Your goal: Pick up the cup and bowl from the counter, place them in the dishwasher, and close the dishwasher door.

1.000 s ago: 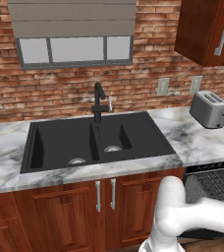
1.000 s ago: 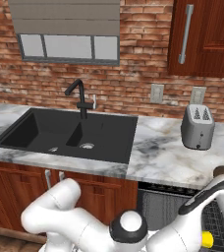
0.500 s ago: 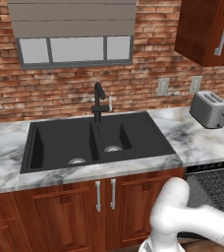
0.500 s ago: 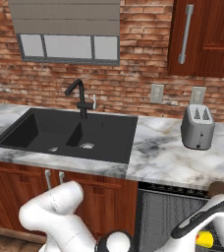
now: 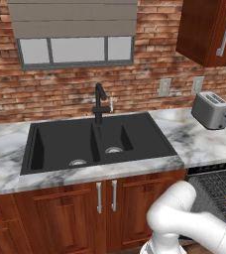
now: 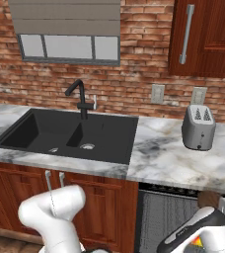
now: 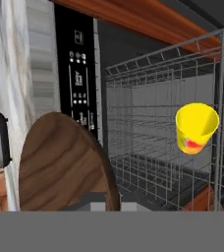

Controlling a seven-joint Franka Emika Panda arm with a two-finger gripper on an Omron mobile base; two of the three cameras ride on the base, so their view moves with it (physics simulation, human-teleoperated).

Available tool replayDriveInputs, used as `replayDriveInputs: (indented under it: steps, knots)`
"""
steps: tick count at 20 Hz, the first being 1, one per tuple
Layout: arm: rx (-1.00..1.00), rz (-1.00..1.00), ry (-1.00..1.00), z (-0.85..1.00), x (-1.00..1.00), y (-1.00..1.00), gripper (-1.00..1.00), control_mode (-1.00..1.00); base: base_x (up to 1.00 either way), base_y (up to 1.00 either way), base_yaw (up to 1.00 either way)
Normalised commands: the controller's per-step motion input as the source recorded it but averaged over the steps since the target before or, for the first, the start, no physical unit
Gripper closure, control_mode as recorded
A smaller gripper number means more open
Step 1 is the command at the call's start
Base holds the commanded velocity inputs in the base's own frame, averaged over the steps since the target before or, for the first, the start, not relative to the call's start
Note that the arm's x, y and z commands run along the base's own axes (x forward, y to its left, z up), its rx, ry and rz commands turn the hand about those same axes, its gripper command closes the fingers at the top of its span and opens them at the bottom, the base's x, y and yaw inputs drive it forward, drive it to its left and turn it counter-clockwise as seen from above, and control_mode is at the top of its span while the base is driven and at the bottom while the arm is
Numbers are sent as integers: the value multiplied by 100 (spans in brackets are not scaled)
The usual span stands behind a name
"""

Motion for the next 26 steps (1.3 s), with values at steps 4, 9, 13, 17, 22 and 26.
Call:
replayDriveInputs:
  steps: [4, 9, 13, 17, 22, 26]
  knots:
    - [0, 0, 2, -32, -18, 51, 100, -100, 0, 0, 0]
    - [0, 0, 7, -52, -5, 39, 100, -100, 0, 0, 0]
    - [-2, 0, 8, -53, 0, 25, 100, -100, 0, 0, 0]
    - [0, 0, 6, -44, 1, 15, 100, -100, 0, 0, 0]
    - [0, 0, 7, -40, 13, 0, 100, -100, 0, 0, 0]
    - [0, 0, 9, -44, 28, 0, 100, -100, 0, 0, 0]
